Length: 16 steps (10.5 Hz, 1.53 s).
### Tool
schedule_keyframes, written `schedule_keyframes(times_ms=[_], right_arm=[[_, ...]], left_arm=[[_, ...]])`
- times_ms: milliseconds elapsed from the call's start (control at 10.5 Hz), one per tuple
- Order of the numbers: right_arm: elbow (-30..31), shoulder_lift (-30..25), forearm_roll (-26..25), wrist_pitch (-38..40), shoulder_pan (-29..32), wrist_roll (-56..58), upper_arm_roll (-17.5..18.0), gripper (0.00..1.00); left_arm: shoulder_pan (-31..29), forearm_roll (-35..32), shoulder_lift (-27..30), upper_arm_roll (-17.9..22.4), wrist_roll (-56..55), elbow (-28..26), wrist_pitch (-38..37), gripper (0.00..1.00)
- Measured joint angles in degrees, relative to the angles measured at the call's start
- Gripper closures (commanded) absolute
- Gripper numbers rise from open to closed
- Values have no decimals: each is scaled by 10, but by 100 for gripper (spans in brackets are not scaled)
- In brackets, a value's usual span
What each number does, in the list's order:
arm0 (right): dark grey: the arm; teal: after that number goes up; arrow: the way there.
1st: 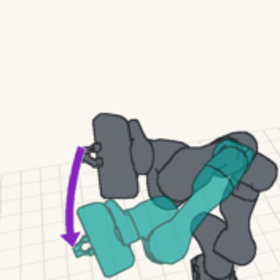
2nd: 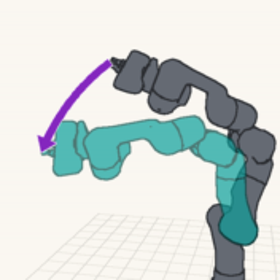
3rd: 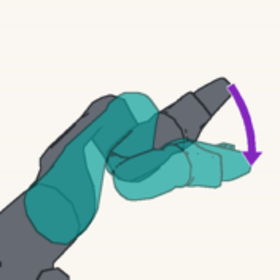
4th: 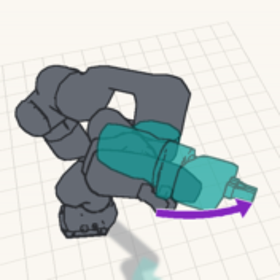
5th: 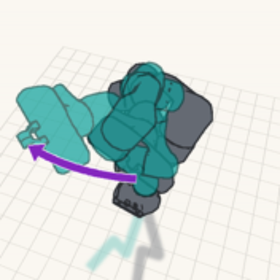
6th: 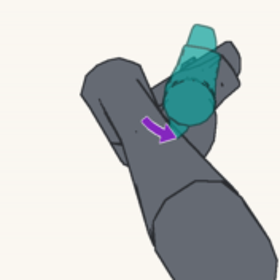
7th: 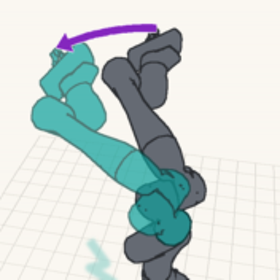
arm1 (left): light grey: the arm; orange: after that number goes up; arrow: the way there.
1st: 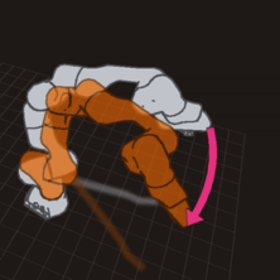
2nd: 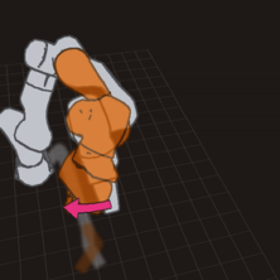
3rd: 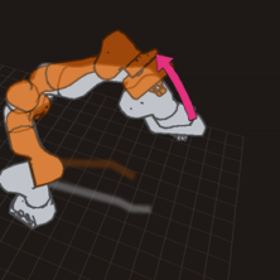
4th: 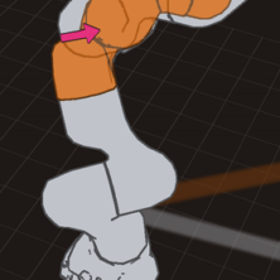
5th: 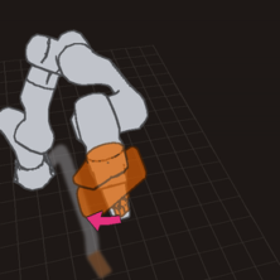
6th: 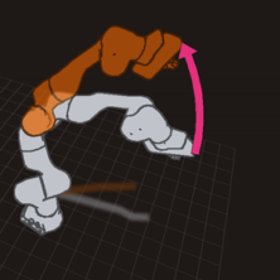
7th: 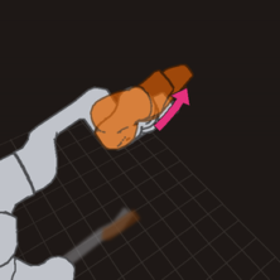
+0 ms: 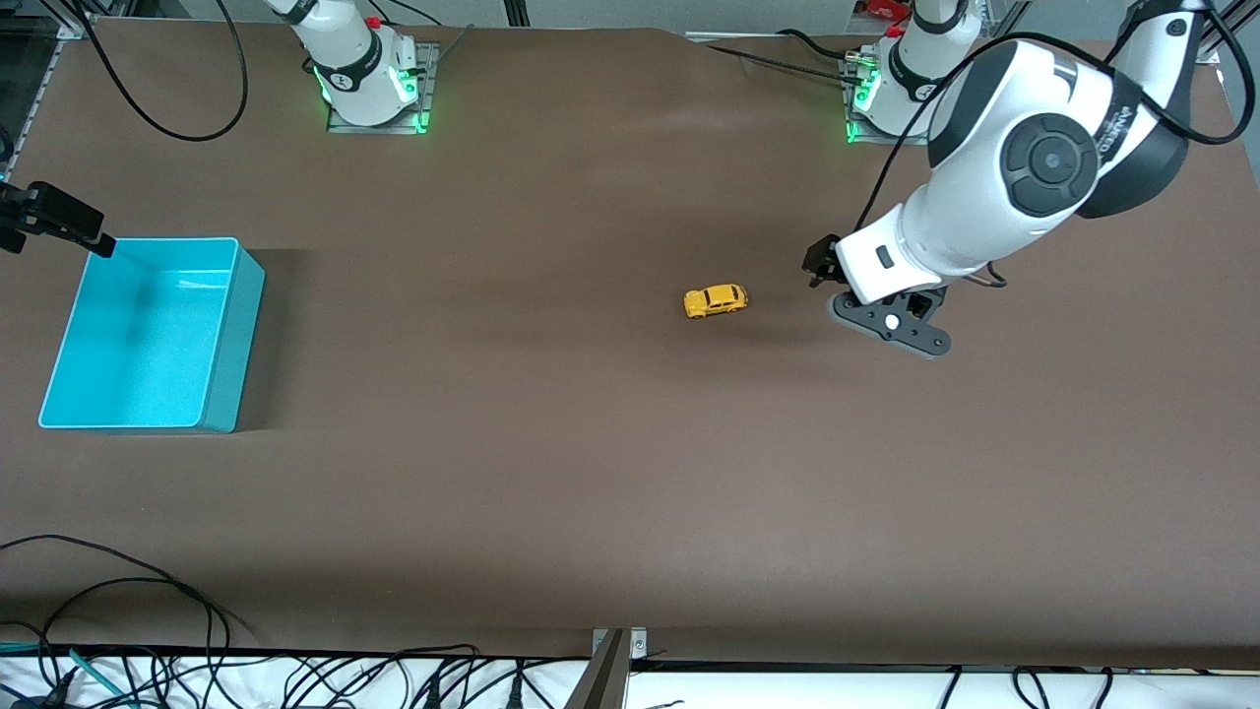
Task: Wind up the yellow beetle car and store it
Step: 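Reach the left gripper toward the yellow beetle car, then lower the left gripper over the car and close on it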
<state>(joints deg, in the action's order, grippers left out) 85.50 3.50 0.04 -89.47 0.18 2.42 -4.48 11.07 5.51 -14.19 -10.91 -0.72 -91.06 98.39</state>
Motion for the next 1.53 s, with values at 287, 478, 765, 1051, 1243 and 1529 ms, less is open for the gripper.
schedule_keyframes(times_ms=[287,478,765,1051,1243,1529], right_arm=[[0,0,0,0,0,0,0,0],[0,0,0,0,0,0,0,0],[0,0,0,0,0,0,0,0],[0,1,0,0,0,0,0,0],[-1,1,0,0,0,0,0,0],[-1,1,0,0,0,0,0,0]], left_arm=[[3,0,-1,1,-32,-2,1,7],[44,0,-15,0,-139,-6,16,6],[92,-2,-67,0,-312,-8,64,17],[91,-2,-111,29,-470,-9,76,0],[89,-2,-135,58,-492,-9,82,0],[101,-1,-140,60,-557,-8,83,1]])
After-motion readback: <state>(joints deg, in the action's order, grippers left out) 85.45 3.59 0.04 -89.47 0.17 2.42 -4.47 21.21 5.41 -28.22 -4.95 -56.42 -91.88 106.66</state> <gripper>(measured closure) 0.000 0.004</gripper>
